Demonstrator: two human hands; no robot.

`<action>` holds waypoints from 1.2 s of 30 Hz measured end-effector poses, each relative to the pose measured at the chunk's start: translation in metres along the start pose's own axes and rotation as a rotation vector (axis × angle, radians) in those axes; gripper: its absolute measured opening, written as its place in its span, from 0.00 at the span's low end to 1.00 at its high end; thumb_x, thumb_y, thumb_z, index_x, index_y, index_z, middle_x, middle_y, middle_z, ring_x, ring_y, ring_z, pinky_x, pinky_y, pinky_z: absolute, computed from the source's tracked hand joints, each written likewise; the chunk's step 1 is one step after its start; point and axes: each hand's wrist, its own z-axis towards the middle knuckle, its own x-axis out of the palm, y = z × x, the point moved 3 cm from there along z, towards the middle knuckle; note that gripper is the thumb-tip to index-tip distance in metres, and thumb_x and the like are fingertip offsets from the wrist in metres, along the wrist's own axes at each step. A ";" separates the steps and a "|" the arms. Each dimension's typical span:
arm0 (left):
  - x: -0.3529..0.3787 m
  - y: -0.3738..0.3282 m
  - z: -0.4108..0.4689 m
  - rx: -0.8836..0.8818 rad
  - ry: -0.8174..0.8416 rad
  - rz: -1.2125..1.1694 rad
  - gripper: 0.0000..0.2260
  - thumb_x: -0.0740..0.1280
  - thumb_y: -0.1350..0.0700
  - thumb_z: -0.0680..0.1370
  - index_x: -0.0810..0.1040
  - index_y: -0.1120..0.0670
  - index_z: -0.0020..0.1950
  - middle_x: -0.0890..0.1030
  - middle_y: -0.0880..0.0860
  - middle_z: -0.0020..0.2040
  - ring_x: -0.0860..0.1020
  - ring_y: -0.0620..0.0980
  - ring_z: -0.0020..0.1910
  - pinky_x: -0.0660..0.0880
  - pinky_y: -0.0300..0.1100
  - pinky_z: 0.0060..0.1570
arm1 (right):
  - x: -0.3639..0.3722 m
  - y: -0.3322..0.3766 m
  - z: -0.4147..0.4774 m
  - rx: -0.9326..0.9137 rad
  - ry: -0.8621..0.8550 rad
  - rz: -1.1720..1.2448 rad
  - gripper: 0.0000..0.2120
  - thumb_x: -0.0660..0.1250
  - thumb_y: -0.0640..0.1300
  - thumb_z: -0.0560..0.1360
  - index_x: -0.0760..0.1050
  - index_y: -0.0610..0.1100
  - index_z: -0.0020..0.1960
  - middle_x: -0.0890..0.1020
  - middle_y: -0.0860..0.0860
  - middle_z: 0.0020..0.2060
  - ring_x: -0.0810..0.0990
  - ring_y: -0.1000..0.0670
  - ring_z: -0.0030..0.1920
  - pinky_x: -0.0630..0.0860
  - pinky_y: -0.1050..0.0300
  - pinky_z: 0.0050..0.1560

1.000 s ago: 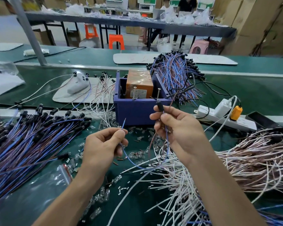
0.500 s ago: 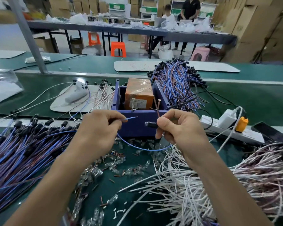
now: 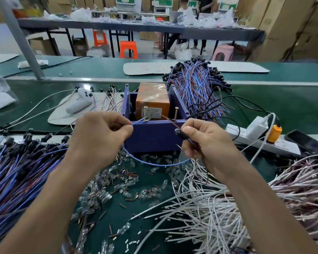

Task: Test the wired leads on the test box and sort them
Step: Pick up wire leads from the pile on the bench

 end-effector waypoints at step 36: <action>0.009 0.003 0.000 0.138 -0.084 0.040 0.08 0.77 0.59 0.72 0.86 0.45 0.38 0.80 0.37 0.27 0.78 0.35 0.29 0.69 0.24 0.30 | -0.020 0.003 0.005 -0.032 -0.333 0.094 0.17 0.63 0.29 0.79 0.69 0.42 0.34 0.73 0.47 0.23 0.68 0.54 0.20 0.63 0.67 0.19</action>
